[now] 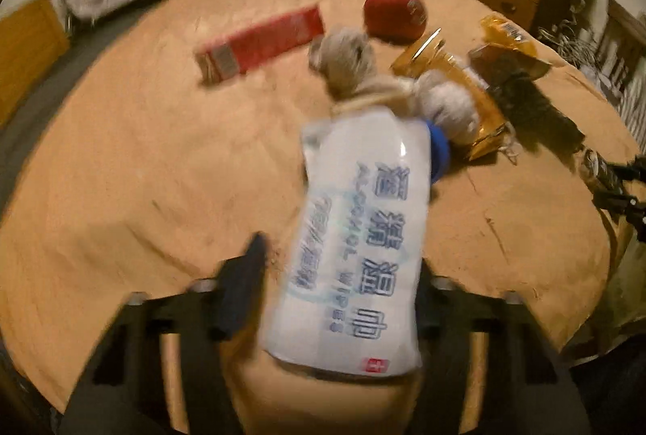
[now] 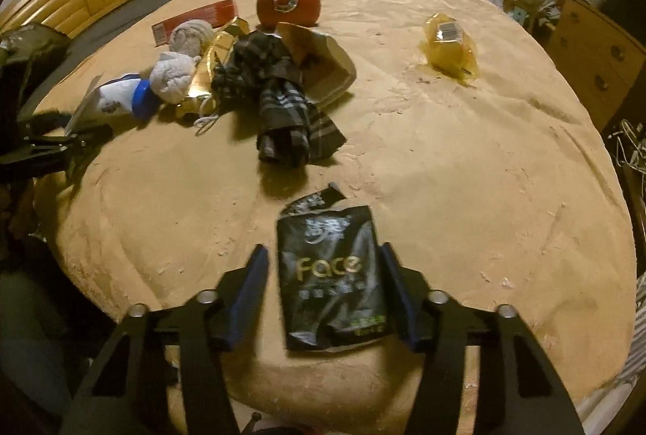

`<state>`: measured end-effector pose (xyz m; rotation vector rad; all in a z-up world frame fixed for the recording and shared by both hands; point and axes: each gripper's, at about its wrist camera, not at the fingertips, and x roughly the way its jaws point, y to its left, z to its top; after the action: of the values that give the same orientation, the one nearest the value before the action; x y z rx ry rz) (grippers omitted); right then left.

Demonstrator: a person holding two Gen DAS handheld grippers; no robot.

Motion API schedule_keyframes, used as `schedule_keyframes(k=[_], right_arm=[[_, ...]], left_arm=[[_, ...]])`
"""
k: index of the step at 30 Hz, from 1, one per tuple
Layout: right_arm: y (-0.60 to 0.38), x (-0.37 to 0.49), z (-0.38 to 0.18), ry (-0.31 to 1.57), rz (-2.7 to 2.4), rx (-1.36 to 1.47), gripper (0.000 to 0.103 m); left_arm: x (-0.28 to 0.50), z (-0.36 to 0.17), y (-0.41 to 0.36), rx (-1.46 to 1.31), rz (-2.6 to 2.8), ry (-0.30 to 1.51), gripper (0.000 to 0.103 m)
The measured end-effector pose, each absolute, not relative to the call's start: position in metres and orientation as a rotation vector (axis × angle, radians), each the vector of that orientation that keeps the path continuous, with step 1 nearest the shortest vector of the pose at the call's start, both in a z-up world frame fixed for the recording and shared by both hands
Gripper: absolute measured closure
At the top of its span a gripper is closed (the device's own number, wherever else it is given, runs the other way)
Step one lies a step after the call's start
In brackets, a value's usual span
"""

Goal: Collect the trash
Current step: 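Lift and carry the tissue pack and wipes pack with both tools to the bucket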

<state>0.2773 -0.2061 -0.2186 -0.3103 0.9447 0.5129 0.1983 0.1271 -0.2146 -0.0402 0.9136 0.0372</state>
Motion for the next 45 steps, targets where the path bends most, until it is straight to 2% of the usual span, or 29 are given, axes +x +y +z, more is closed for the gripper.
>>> schedule_keyframes(k=[9,17,24,33,45], right_arm=[[-0.218,0.258,-0.208,0.852,0.452,-0.224,0.062],[-0.214,0.205,-0.148,0.643,0.447,-0.095,0.062],[-0.204,0.164,-0.100,0.459,0.427,-0.047,0.062],[-0.201,0.116,-0.082,0.324,0.377,-0.021,0.062],[-0.200,0.096,-0.071,0.299,0.379,-0.029,0.062]], left_arm=[[0.174,-0.187,0.122,-0.017,0.158,0.804,0.059],[0.131,-0.117,0.078,0.008,0.186,0.595,0.059],[0.100,-0.084,0.035,-0.001,0.211,0.456,0.059],[0.071,-0.075,0.003,0.027,0.270,0.329,0.058],[0.063,-0.071,0.008,0.003,0.275,0.321,0.058]])
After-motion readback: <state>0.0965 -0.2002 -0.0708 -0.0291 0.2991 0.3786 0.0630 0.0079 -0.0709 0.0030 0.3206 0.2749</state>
